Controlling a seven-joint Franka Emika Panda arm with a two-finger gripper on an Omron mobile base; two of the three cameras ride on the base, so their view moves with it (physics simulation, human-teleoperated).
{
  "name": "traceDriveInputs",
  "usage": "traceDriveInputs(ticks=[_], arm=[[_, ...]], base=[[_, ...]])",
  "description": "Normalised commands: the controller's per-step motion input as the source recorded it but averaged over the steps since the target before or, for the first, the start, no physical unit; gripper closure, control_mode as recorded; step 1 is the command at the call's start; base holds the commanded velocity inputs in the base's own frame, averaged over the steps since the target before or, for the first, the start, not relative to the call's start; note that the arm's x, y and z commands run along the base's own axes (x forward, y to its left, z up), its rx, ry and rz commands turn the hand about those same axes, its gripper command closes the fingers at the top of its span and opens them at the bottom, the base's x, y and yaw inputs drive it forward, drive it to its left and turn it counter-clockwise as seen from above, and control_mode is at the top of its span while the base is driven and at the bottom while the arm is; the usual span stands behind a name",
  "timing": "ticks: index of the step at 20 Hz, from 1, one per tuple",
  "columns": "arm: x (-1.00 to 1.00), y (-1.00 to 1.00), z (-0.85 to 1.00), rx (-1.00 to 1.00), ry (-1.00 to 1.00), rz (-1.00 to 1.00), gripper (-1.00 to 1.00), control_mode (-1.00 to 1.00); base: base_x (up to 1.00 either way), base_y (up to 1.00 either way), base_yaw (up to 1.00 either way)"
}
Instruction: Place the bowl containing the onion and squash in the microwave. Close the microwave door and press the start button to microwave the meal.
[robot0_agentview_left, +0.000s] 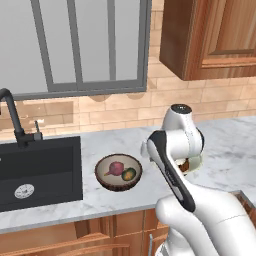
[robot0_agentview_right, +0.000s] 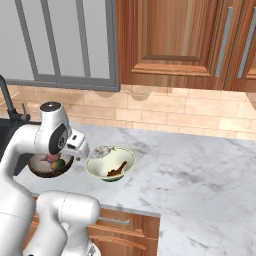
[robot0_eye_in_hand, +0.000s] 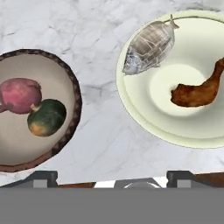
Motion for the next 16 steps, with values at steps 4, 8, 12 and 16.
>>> traceDriveInputs(ticks=[4,8,12,16], arm=[[-0.07,0.57,-0.40,0.03,0.00,-0.08,-1.00,-1.00],[0.00,0.49,-0.33,0.08,0.00,-0.09,-1.00,-1.00],[0.02,0.28,-0.29,0.13,0.00,-0.08,-1.00,-1.00],[0.24,0.02,-0.06,0.10,0.01,-0.06,-1.00,-1.00]], base=[[0.00,0.00,0.00],[0.00,0.00,0.00],[0.00,0.00,0.00],[0.00,0.00,0.00]])
